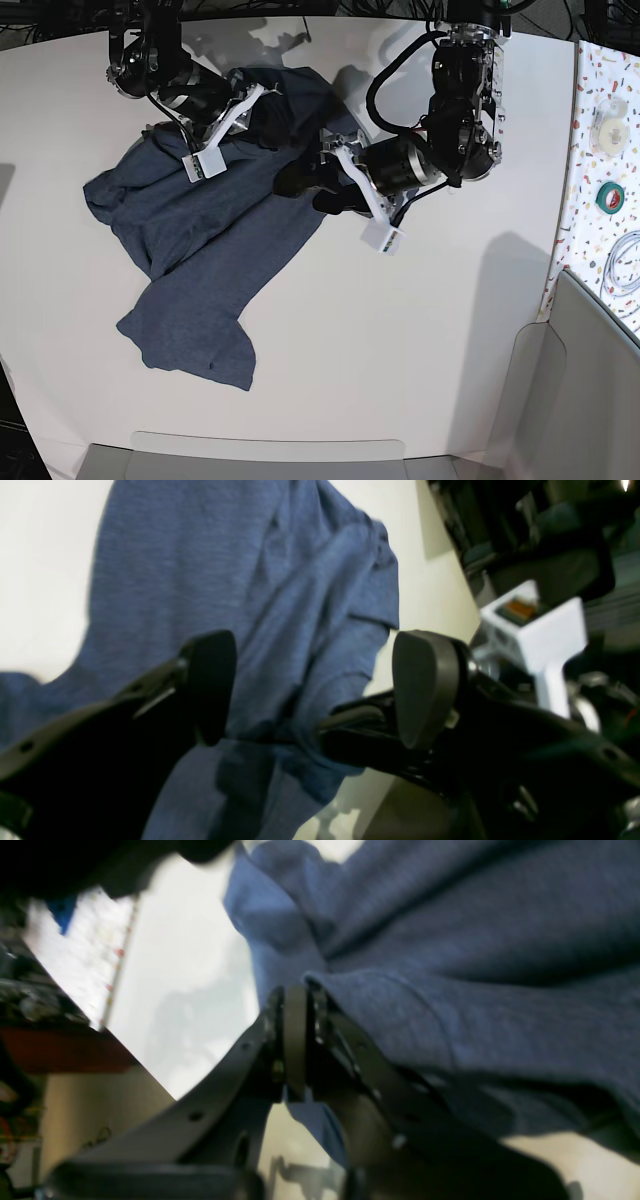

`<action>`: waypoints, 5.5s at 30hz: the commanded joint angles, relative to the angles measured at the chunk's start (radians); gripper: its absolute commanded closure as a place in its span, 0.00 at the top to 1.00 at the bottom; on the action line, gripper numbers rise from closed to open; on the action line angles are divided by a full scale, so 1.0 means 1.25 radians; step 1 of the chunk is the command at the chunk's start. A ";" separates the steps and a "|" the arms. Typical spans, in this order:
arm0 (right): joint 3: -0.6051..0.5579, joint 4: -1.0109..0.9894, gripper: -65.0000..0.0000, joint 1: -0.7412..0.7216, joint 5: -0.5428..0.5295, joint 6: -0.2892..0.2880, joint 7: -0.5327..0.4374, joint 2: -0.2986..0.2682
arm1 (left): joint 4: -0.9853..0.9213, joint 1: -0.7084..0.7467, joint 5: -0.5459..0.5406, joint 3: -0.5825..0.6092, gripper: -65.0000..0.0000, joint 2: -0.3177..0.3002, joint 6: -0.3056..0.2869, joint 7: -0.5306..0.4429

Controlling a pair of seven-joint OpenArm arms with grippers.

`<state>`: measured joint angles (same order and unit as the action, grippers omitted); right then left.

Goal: Layout the t-shirt on the table in an organized manner, then fold the t-shirt properly
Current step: 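Hold the shirt with both grippers and pull the fold toward the left arm, then drag the grasped sleeve with the left gripper away from the right gripper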

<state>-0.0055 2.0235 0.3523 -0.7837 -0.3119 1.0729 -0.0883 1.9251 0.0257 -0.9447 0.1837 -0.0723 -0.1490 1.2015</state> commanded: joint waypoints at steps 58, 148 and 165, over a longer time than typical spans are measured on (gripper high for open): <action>-0.033 0.013 0.02 -0.025 -0.012 -0.075 -0.018 0.004 | 0.064 0.062 -0.140 -0.094 0.73 -0.007 -0.004 -0.010; -0.087 0.013 0.03 -0.052 0.018 0.072 -0.054 -0.013 | 0.115 0.126 -0.249 -0.138 0.73 -0.063 0.096 -0.012; -0.120 0.018 0.20 -0.063 0.079 0.073 -0.051 -0.013 | 0.108 0.127 -0.245 -0.280 0.73 -0.201 0.100 -0.014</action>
<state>-0.1532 2.0251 0.2768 -0.6640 -0.2123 1.0248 -0.1081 2.0491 0.1913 -1.2270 -0.1604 -0.3145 -0.0223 1.1969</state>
